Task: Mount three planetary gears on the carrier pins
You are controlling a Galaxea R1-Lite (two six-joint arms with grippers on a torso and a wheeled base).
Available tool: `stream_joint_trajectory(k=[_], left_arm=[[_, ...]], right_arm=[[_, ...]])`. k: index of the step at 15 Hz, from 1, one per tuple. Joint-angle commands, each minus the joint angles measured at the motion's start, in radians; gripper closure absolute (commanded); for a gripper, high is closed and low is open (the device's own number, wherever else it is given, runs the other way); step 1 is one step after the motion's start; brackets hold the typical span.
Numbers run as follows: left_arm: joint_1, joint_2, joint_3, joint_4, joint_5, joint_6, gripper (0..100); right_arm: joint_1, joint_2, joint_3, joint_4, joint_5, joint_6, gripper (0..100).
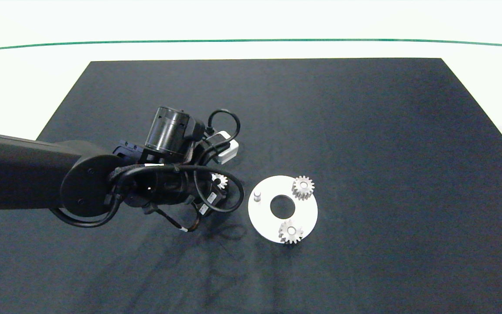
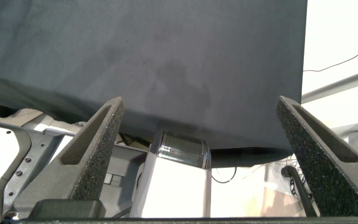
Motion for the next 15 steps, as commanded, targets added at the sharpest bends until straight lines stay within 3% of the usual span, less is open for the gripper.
stream_joint_trajectory(k=[1, 15], left_arm=[[-0.001, -0.003, 0.007, 0.0, 0.002, 0.002, 63], [-0.008, -0.029, 0.001, 0.002, 0.002, 0.002, 90]], right_arm=[[0.002, 0.0, 0.0, 0.007, 0.0, -0.002, 0], [0.0, -0.003, -0.008, 0.005, 0.0, -0.004, 0]])
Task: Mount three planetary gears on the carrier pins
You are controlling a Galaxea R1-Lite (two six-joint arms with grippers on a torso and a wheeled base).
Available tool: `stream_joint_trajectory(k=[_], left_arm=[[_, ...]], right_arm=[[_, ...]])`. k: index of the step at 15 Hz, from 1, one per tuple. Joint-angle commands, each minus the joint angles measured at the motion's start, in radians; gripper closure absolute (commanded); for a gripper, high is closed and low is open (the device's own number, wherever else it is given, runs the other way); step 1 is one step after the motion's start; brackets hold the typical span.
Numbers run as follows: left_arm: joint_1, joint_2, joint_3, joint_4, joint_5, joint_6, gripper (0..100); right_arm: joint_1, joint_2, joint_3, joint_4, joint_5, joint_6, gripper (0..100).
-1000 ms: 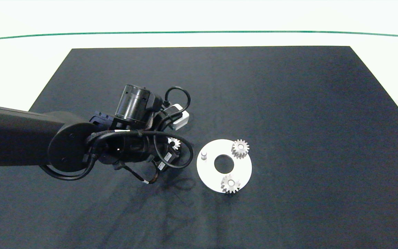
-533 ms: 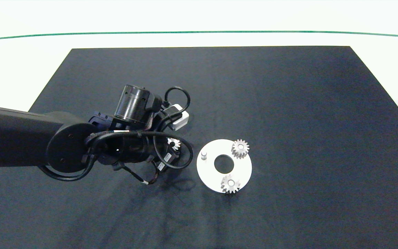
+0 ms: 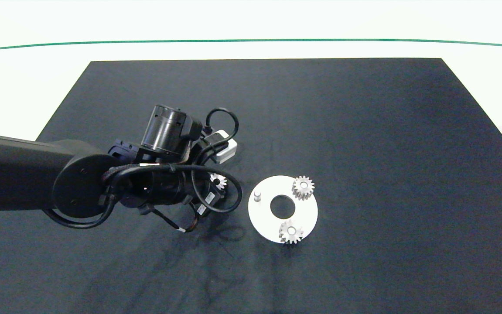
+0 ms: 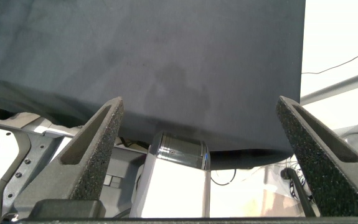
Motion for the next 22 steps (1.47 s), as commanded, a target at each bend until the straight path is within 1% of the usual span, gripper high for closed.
stream_joint_trajectory(k=[1, 2, 4, 5, 12, 13, 19, 22], left_arm=[[-0.009, -0.026, -0.011, -0.002, 0.001, -0.002, 90], [-0.009, -0.037, -0.009, 0.0, 0.001, 0.002, 90], [-0.029, -0.058, -0.006, 0.003, 0.001, 0.001, 90], [-0.032, -0.06, -0.002, 0.003, 0.001, 0.001, 90], [-0.027, -0.074, 0.0, 0.006, 0.002, 0.001, 90], [-0.026, -0.074, -0.002, 0.018, 0.001, -0.001, 90], [-0.018, -0.029, -0.023, 0.003, 0.001, -0.013, 90], [-0.016, -0.011, -0.029, 0.004, 0.001, -0.013, 90]], right_arm=[[-0.002, 0.001, -0.003, 0.006, 0.001, -0.004, 0], [-0.002, 0.001, -0.003, 0.006, 0.001, -0.004, 0], [-0.002, -0.002, -0.003, 0.006, 0.001, -0.004, 0], [-0.003, -0.002, -0.006, 0.006, 0.002, -0.008, 0], [-0.003, 0.001, -0.021, 0.009, 0.002, -0.01, 0], [-0.003, 0.002, -0.023, 0.009, 0.002, -0.008, 0], [-0.005, -0.001, -0.016, 0.009, 0.002, -0.008, 0], [-0.003, 0.002, -0.009, 0.009, 0.002, -0.008, 0]])
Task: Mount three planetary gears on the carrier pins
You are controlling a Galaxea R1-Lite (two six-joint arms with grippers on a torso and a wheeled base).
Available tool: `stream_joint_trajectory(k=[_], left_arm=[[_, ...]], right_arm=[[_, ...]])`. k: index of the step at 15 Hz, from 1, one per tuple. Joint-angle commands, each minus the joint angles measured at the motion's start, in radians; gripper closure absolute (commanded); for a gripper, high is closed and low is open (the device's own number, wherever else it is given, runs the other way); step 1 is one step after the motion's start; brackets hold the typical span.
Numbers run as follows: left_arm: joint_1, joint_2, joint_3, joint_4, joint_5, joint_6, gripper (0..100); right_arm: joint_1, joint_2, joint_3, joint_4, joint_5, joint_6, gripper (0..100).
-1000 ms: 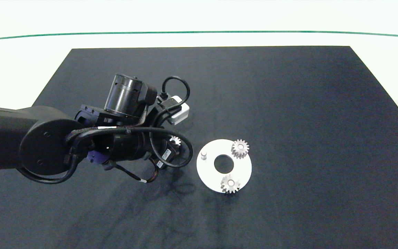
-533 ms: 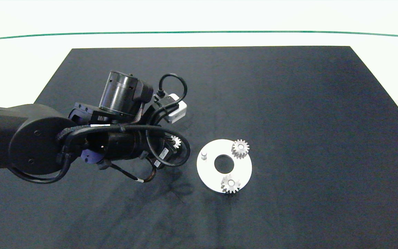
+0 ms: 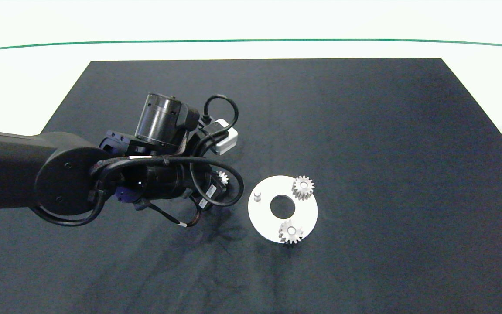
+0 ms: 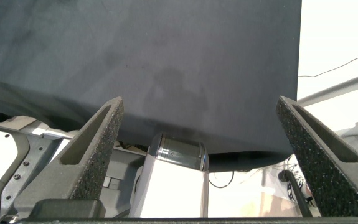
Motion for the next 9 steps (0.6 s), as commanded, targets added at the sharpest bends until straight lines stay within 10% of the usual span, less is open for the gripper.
stream_joint_trajectory(k=[1, 3, 4, 9], left_arm=[[0.002, 0.017, -0.01, 0.003, 0.002, 0.003, 90], [0.001, 0.003, -0.01, 0.012, 0.002, 0.004, 90], [0.001, -0.003, -0.011, 0.015, 0.002, 0.004, 0], [0.002, -0.015, -0.002, 0.015, 0.002, 0.001, 0]], right_arm=[[0.002, 0.002, 0.012, 0.007, 0.001, -0.001, 0], [0.002, -0.003, 0.028, 0.007, 0.001, -0.001, 0], [0.001, -0.003, 0.028, 0.007, 0.001, -0.001, 0], [0.001, -0.006, 0.023, 0.007, 0.001, -0.001, 0]])
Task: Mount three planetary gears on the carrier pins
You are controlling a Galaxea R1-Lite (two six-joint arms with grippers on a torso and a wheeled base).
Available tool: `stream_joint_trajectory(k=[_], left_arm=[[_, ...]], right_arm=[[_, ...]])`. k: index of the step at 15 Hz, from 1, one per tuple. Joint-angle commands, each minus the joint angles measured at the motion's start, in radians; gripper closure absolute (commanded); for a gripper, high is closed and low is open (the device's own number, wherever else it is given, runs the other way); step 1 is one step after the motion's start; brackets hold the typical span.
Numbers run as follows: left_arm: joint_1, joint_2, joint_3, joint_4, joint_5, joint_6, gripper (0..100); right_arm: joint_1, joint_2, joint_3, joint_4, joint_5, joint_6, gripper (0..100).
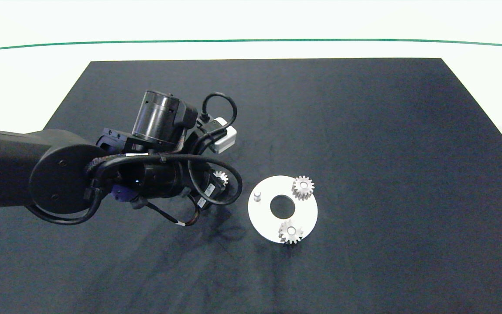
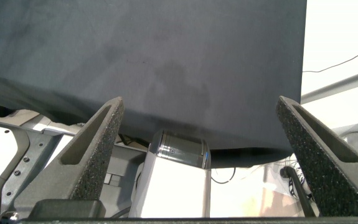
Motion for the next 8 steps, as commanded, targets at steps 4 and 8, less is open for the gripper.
stream_joint_trajectory(k=[4, 8], left_arm=[[0.011, 0.003, 0.017, -0.003, 0.001, 0.0, 0], [0.026, 0.017, 0.013, -0.004, 0.0, 0.002, 0]], right_arm=[[0.001, -0.006, -0.013, 0.007, 0.001, -0.002, 0], [0.001, -0.003, -0.017, 0.008, 0.001, -0.002, 0]])
